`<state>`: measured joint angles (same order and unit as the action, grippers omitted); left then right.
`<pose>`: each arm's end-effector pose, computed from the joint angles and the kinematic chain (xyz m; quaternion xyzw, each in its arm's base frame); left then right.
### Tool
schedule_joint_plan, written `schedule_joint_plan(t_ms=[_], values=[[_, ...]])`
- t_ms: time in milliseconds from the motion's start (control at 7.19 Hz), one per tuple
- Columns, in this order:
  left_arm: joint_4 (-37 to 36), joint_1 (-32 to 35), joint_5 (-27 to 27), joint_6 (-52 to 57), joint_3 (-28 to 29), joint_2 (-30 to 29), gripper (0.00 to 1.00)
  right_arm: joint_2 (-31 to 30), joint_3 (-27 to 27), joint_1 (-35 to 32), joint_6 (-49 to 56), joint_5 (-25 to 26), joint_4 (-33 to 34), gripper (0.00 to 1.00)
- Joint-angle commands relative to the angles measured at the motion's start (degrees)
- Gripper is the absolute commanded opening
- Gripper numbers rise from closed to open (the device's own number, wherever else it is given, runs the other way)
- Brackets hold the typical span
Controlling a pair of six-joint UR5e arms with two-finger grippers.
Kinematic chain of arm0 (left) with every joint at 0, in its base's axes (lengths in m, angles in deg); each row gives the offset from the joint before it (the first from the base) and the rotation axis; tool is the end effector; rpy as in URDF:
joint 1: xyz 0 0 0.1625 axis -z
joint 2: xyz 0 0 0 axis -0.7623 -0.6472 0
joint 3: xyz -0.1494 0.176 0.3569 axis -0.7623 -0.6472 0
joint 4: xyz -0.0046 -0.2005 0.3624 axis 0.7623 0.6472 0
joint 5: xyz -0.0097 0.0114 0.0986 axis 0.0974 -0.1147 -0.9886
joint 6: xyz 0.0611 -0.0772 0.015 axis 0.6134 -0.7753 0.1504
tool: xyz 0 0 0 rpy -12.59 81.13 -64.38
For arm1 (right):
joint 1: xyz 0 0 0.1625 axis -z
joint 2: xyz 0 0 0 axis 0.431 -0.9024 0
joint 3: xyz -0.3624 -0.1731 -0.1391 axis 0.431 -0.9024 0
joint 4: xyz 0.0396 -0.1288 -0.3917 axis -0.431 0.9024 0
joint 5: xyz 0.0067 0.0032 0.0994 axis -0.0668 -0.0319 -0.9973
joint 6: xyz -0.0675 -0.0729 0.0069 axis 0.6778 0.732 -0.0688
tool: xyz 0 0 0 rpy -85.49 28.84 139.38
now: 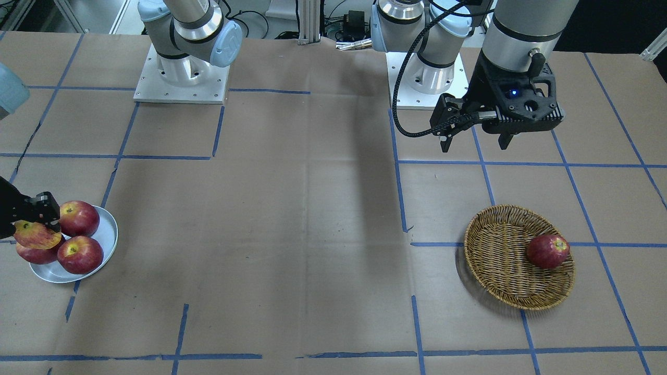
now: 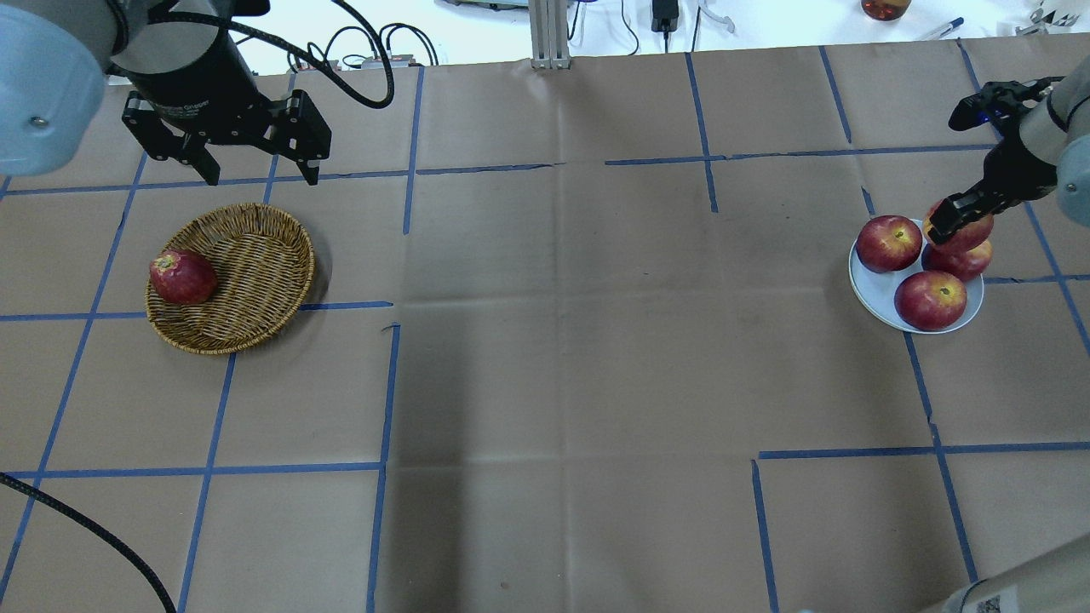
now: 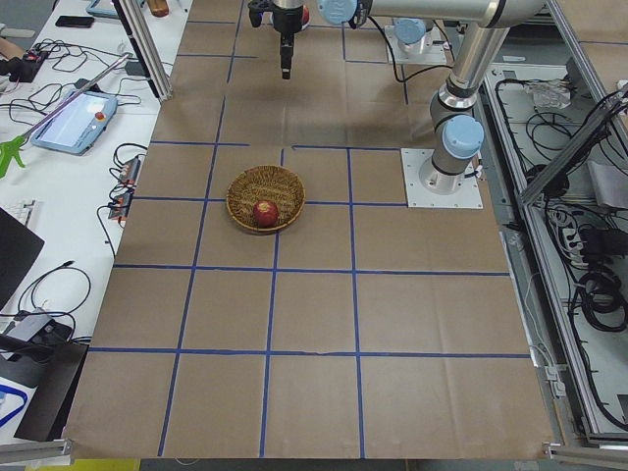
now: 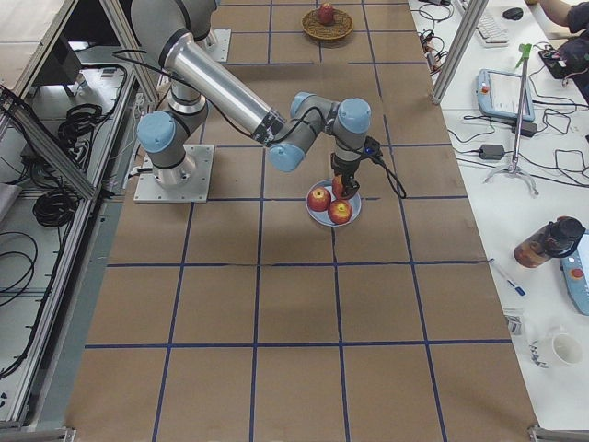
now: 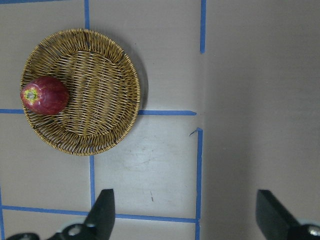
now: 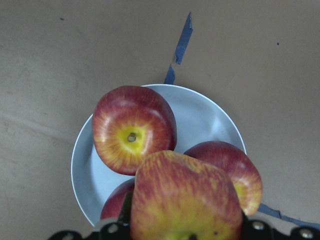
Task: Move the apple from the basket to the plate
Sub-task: 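Carry the apple with the right gripper over the white plate, then lower the apple onto the plate and open the right gripper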
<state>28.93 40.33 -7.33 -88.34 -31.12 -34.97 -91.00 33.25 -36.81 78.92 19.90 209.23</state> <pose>-0.1239 -0.5133 0.5045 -0.0066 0.9984 -0.0319 0.0467 -0.1466 -0.5732 0.2768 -0.1805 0.9834 -0.0177 0.0052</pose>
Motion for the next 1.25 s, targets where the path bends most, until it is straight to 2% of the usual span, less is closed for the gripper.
schedule_joint_plan(t_ms=[0,139,278,417,974,1113], values=[[0.0,0.0,0.0,-0.1,-0.3,0.1,0.99,1.4,0.1,-0.2,0.1,0.0,0.1,0.62],[-0.1,0.1,-0.1,-0.1,0.3,-0.6,0.99,1.4,0.1,-0.3,0.1,0.1,-0.3,0.63],[0.0,0.1,0.0,-0.1,0.5,-0.9,0.99,1.3,0.0,-0.3,0.1,0.1,-0.4,0.71],[-0.1,0.1,-0.1,0.0,-0.5,-0.1,0.99,1.3,0.0,-0.3,0.1,0.1,-0.4,1.0],[-0.1,0.1,0.0,0.1,-0.3,-0.6,0.99,-1.5,-1.1,-0.8,0.0,0.1,-3.0,1.0],[-0.1,0.1,0.0,0.1,-0.3,-0.6,0.99,-4.1,-2.7,-2.3,-0.9,-1.7,-6.8,1.0]])
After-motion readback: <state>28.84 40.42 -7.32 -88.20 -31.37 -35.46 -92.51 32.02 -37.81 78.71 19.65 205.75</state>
